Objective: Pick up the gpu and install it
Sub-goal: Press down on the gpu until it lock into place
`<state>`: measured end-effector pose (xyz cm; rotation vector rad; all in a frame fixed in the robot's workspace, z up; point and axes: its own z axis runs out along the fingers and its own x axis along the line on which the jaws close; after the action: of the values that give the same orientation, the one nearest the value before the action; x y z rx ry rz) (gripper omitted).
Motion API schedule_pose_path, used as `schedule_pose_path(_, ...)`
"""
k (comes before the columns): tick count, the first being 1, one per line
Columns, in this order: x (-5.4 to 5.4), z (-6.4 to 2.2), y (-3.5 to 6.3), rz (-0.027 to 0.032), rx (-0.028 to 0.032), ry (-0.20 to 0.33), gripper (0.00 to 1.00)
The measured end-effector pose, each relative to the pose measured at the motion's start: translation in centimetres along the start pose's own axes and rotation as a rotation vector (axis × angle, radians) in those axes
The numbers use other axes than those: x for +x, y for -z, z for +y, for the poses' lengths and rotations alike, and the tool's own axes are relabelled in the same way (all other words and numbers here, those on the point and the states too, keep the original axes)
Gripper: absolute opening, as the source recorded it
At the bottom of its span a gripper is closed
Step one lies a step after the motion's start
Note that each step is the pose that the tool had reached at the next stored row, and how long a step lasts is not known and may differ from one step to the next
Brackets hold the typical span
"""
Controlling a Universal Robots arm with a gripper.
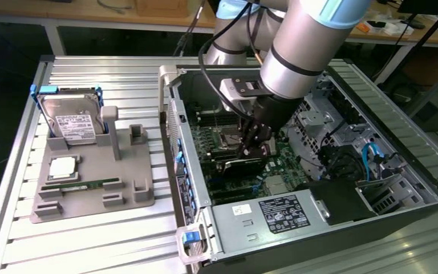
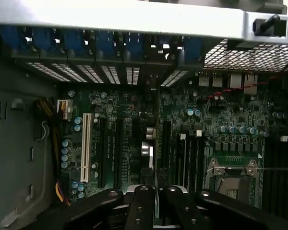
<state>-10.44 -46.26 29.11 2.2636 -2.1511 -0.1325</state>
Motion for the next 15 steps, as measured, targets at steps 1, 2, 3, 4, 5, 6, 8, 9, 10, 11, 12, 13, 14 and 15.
schedule_pose_path(1,0.02,-0.31,0.02,0.0002,0.0013,0.0,0.16)
schedule_pose_path(2,0.03,-0.58,0.04,0.0002,0.0024,0.0,0.16)
schedule_pose_path(3,0.04,-0.79,0.05,0.0002,0.0031,0.0,0.16)
schedule_pose_path(4,0.04,-0.8,0.05,0.0003,0.0031,0.0,0.16)
schedule_pose_path(5,0.04,-0.8,0.05,0.0003,0.0031,0.0,0.16)
schedule_pose_path(6,0.04,-0.8,0.05,0.0002,0.0032,0.0,0.16)
schedule_pose_path(8,0.04,-0.81,0.05,0.0002,0.0032,0.0,0.16)
schedule_pose_path(9,0.04,-0.81,0.05,0.0002,0.0032,0.0,0.16)
schedule_pose_path(10,0.04,-0.81,0.05,0.0002,0.0031,0.0,0.16)
schedule_pose_path(11,0.04,-0.81,0.05,0.0002,0.0032,0.0,0.16)
schedule_pose_path(12,0.04,-0.81,0.05,0.0002,0.0031,0.0,0.16)
schedule_pose_path(13,0.04,-0.81,0.05,0.0002,0.0032,0.0,0.16)
schedule_pose_path(14,0.04,-0.81,0.05,0.0002,0.0032,0.0,0.16)
schedule_pose_path(15,0.04,-0.81,0.05,0.0002,0.0032,0.0,0.16)
